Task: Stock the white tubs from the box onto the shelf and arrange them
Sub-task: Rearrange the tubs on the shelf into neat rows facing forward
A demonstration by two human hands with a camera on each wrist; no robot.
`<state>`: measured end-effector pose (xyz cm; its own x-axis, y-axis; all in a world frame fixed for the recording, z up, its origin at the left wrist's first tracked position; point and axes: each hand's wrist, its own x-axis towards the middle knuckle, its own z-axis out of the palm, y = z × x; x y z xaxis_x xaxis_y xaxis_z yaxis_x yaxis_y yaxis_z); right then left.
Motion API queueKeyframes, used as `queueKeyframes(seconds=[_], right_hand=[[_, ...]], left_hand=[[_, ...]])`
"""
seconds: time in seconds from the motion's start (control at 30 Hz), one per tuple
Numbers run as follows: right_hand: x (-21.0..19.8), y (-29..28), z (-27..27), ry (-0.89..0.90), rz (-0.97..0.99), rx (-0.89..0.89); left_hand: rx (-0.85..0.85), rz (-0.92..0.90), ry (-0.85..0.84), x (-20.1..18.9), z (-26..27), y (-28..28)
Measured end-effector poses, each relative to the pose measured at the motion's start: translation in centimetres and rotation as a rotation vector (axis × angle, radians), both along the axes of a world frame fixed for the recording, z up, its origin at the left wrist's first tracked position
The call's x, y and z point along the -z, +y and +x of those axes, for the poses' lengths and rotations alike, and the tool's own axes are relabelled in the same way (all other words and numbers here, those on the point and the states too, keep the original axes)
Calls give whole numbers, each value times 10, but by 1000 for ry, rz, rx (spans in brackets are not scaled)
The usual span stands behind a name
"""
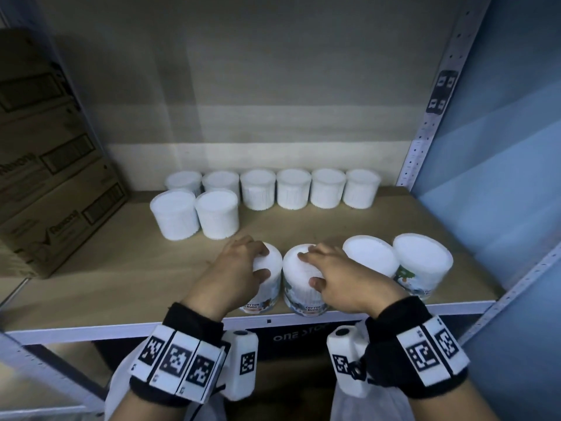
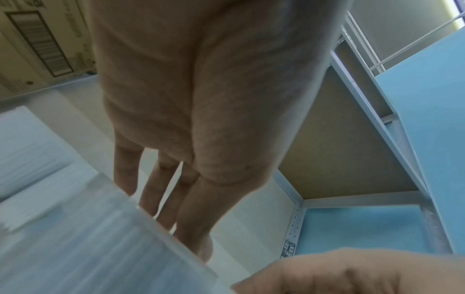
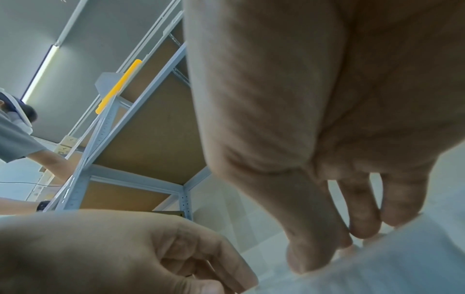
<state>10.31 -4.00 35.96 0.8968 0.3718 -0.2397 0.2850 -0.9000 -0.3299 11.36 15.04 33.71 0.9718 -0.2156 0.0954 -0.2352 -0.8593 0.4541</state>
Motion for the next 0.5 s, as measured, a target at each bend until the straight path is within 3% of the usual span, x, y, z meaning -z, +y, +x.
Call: queueKeyframes(seconds=[0.5], right_hand=[[1, -9, 8, 30, 52, -13]], left_hand=[[26, -14, -37, 4, 3, 1]])
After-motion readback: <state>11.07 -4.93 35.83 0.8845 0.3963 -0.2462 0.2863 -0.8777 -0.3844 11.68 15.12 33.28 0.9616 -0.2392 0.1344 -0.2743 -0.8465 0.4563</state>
